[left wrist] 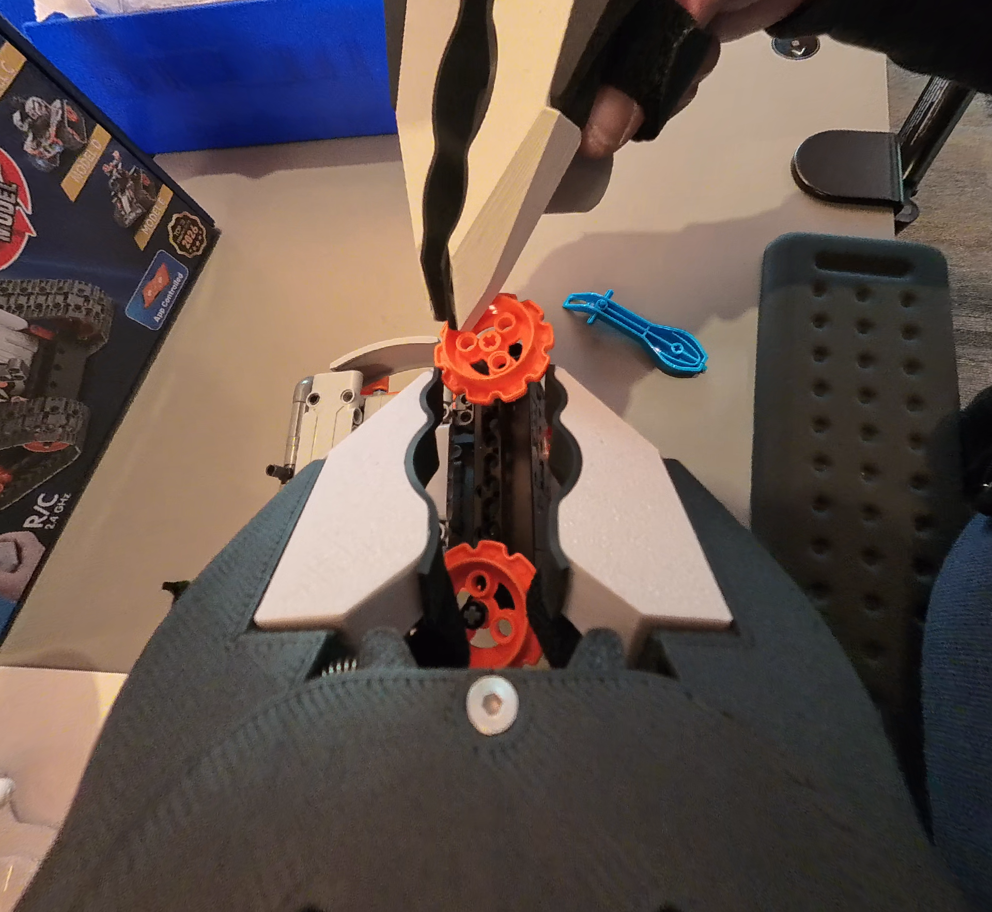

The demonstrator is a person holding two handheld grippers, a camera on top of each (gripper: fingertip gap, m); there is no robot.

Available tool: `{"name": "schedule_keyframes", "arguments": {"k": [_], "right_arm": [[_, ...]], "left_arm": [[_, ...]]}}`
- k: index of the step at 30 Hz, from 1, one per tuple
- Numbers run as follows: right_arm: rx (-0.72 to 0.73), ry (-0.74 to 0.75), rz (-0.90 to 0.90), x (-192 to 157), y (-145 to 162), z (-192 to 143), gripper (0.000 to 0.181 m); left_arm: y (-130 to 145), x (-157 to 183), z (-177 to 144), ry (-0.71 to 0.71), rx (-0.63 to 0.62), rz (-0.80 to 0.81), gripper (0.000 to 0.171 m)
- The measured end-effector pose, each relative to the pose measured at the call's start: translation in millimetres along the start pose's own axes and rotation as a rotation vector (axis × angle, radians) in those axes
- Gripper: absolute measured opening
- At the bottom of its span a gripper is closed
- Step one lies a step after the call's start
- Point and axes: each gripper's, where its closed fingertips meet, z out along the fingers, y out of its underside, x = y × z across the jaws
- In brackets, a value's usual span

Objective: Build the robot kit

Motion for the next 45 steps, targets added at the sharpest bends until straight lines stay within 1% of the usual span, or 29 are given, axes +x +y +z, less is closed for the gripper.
{"name": "schedule_keyframes", "arguments": {"k": [4, 13, 16, 17, 22, 29, 37, 39, 42, 45], "right_arm": [[0.015, 0.007, -0.005, -1, 1, -1, 0.005], [0.032, 0.022, -0.019, -3, 3, -2, 0.004], [0.041, 0.019, -0.016, -3, 3, -2, 0.004], [0.044, 0.020, -0.015, -3, 3, -3, 0.004], [0.060, 0.037, -0.028, -1, -5, -6, 0.003], [0.052, 0.047, -0.048, 2, -6, 0, 0.000], [0.063, 0.055, -0.057, 2, -7, 3, 0.000], [0.073, 0.068, -0.065, 3, -7, 4, 0.000], [0.079, 0.073, -0.065, 4, -5, 6, 0.000], [0.089, 0.072, -0.066, 4, -4, 5, 0.000]], "left_arm": [[-1, 1, 1, -0.007, 0.000, 0.025, 0.037], [-5, 8, -1, 0.040, 0.034, 0.009, 0.050], [-5, 4, -2, 0.030, 0.038, -0.001, 0.039], [-6, 4, -2, 0.033, 0.039, -0.007, 0.038], [-11, -1, -3, 0.012, 0.054, -0.021, 0.038], [-1, -3, 1, 0.000, 0.000, -0.025, 0.037], [1, -6, 1, -0.003, -0.004, -0.037, 0.032], [2, -6, 1, 0.003, -0.004, -0.042, 0.035], [3, -4, 2, 0.041, 0.003, -0.070, 0.044], [1, -1, 1, 0.070, 0.019, -0.086, 0.047]]}}
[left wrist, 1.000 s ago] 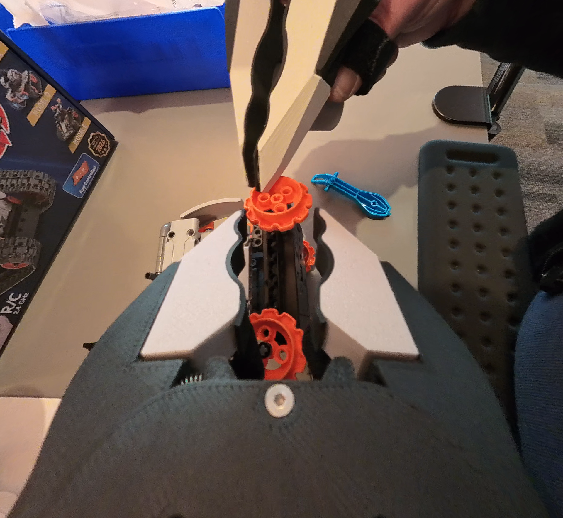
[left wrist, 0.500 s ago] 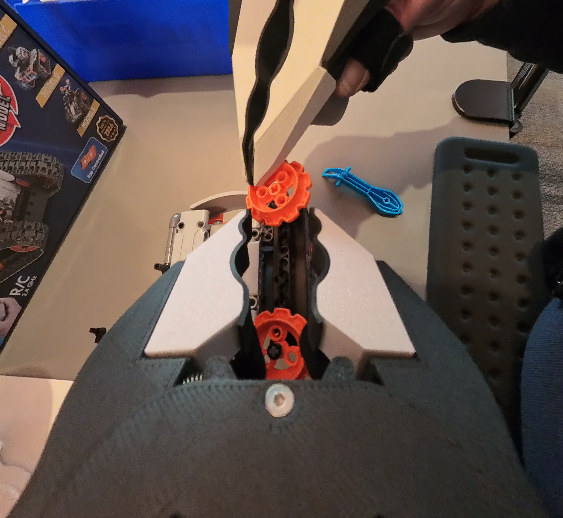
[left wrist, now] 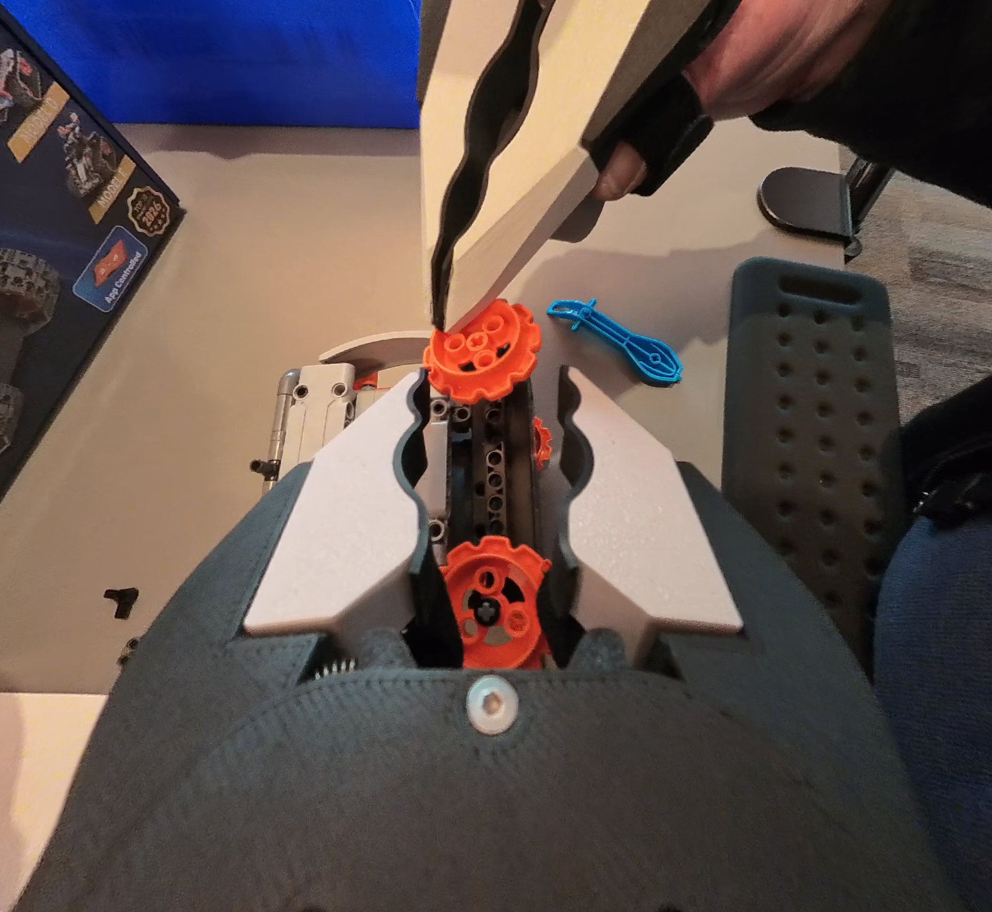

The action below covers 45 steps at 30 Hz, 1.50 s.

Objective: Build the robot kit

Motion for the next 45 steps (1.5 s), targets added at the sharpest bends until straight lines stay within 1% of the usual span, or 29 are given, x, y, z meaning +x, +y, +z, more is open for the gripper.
{"name": "schedule_keyframes", "arguments": {"k": [5, 7, 12, 19, 21, 24, 26, 28, 30, 31, 33, 45], "right_arm": [[0.006, 0.006, -0.010, -1, -1, -1, 0.000], [0.010, 0.009, -0.014, -1, -1, -1, 0.000], [0.010, 0.014, -0.025, -3, -1, -2, 0.000], [0.037, 0.010, -0.009, -4, 0, -5, 0.000], [0.053, -0.007, 0.004, -6, -1, -6, 0.006], [0.068, -0.024, 0.023, -8, -1, -8, 0.020], [0.042, -0.013, 0.003, -8, 3, -10, 0.031], [0.025, -0.021, -0.029, -13, 4, -12, 0.037], [-0.023, -0.014, -0.060, -15, 11, -10, 0.044], [-0.037, -0.016, -0.071, -16, 14, -9, 0.045], [-0.026, -0.022, -0.080, -17, 13, -7, 0.036], [-0.008, -0.041, -0.072, -16, 13, -6, 0.033]], "left_arm": [[-3, 3, -2, 0.034, 0.020, -0.032, 0.055], [-4, 3, -1, 0.036, 0.024, -0.040, 0.054], [-4, -1, -2, 0.024, 0.031, -0.057, 0.039], [-4, 0, 0, -0.004, 0.026, -0.018, 0.038], [-3, -1, 0, -0.024, 0.021, 0.003, 0.038], [-3, -2, 0, -0.029, 0.027, 0.006, 0.038], [-3, -2, 0, -0.043, 0.023, 0.027, 0.038], [-3, -1, 0, -0.050, 0.022, 0.049, 0.038], [-3, 0, 0, -0.056, 0.022, 0.074, 0.038], [-3, 0, 0, -0.059, 0.020, 0.081, 0.037], [-3, -2, 0, -0.071, 0.017, 0.088, 0.038], [-2, -4, 0, -0.080, 0.004, 0.101, 0.038]]}}
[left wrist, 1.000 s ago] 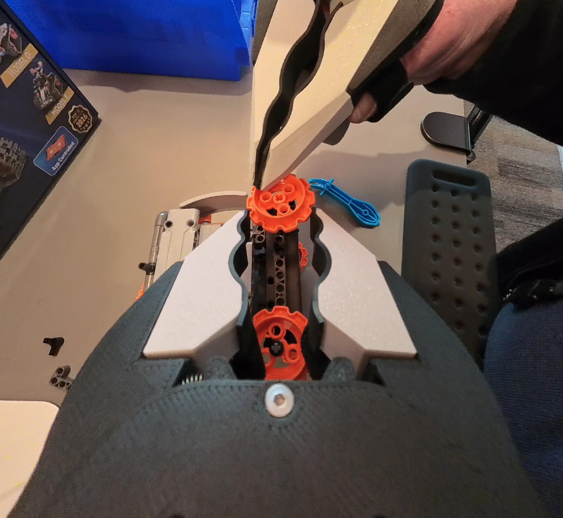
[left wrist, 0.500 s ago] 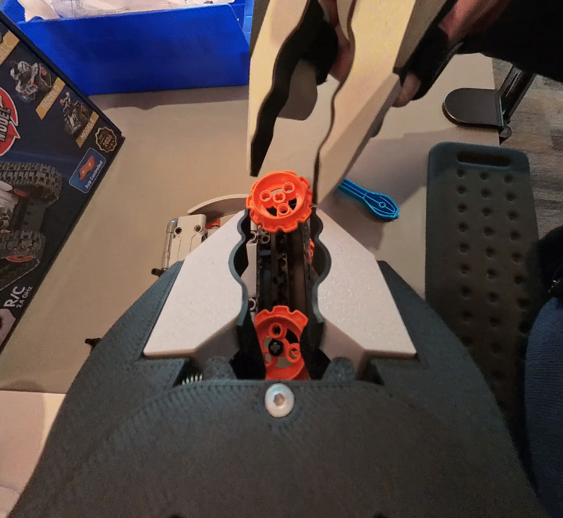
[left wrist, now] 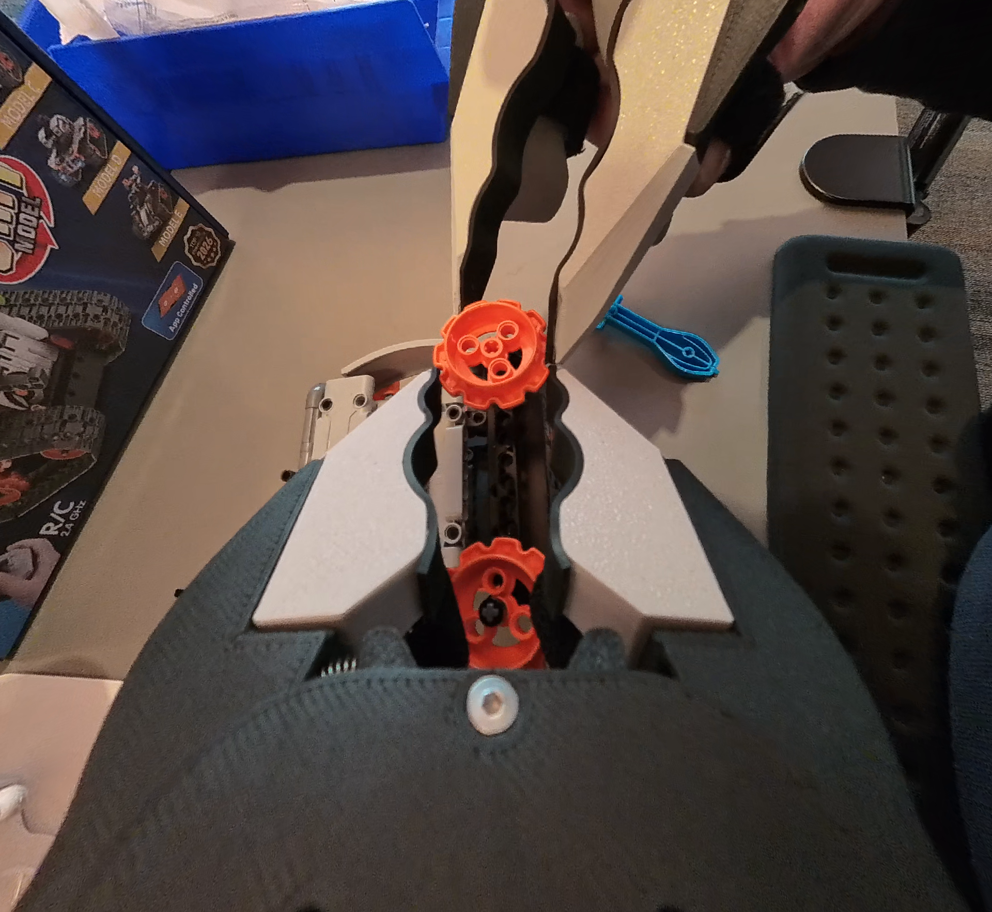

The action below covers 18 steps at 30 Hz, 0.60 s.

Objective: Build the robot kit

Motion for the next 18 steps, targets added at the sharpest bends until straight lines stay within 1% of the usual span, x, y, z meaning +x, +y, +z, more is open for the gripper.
{"name": "schedule_keyframes", "arguments": {"k": [6, 10, 14, 18], "right_arm": [[0.011, -0.012, 0.007, -0.6, -0.4, 0.4, 0.033], [0.013, -0.053, 0.022, 1.2, -0.9, 0.3, 0.031], [0.010, -0.075, 0.019, 1.7, -1.4, 0.1, 0.030], [-0.003, -0.097, 0.016, 0.2, -1.4, 1.3, 0.031]], "left_arm": [[0.3, 0.3, -0.7, -0.006, -0.001, 0.003, 0.038], [-0.3, 1.3, -1.5, -0.004, -0.001, -0.002, 0.039], [0.1, 2.9, -1.8, 0.018, 0.000, -0.018, 0.042], [0.8, 4.3, -4.5, 0.046, 0.010, -0.033, 0.041]]}}
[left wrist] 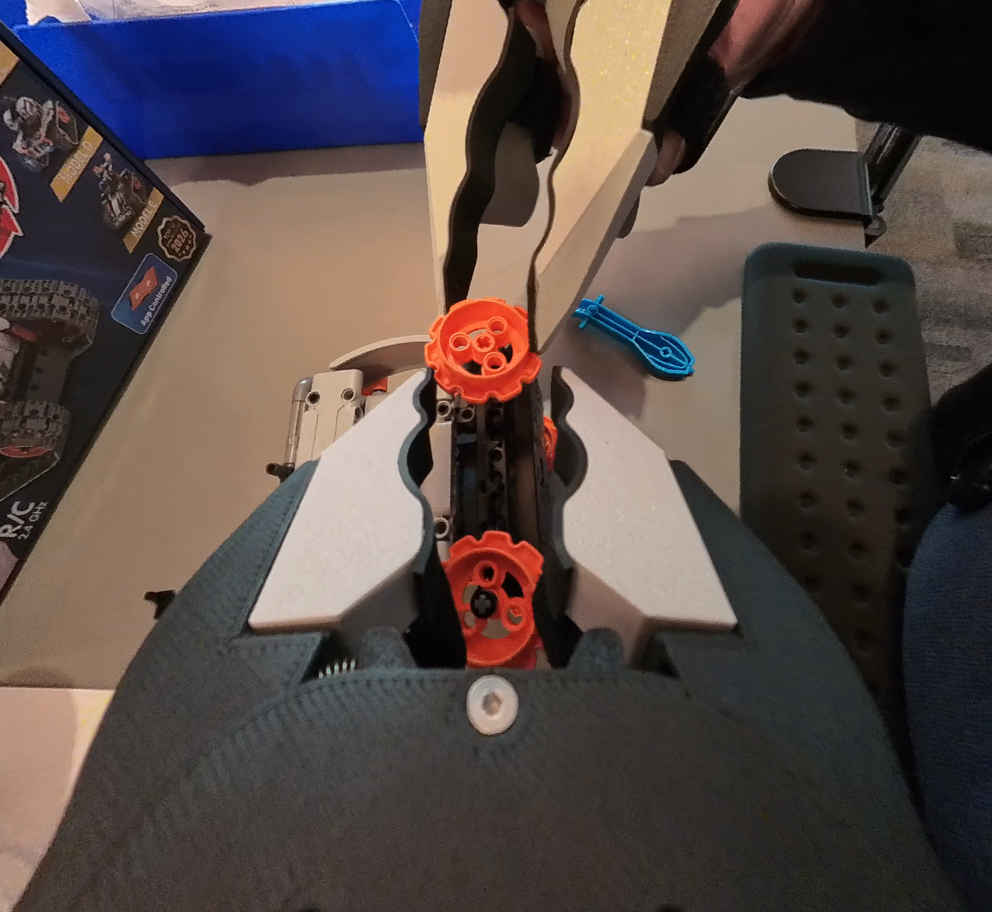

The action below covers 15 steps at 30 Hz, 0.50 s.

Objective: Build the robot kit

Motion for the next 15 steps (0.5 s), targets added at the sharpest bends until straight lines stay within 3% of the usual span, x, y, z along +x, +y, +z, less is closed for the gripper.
{"name": "schedule_keyframes", "arguments": {"k": [15], "right_arm": [[-0.097, -0.113, -0.048, -3.0, 0.9, 1.0, 0.030]], "left_arm": [[-3.6, 5.5, -8.2, 0.100, 0.073, -0.087, 0.041]]}}
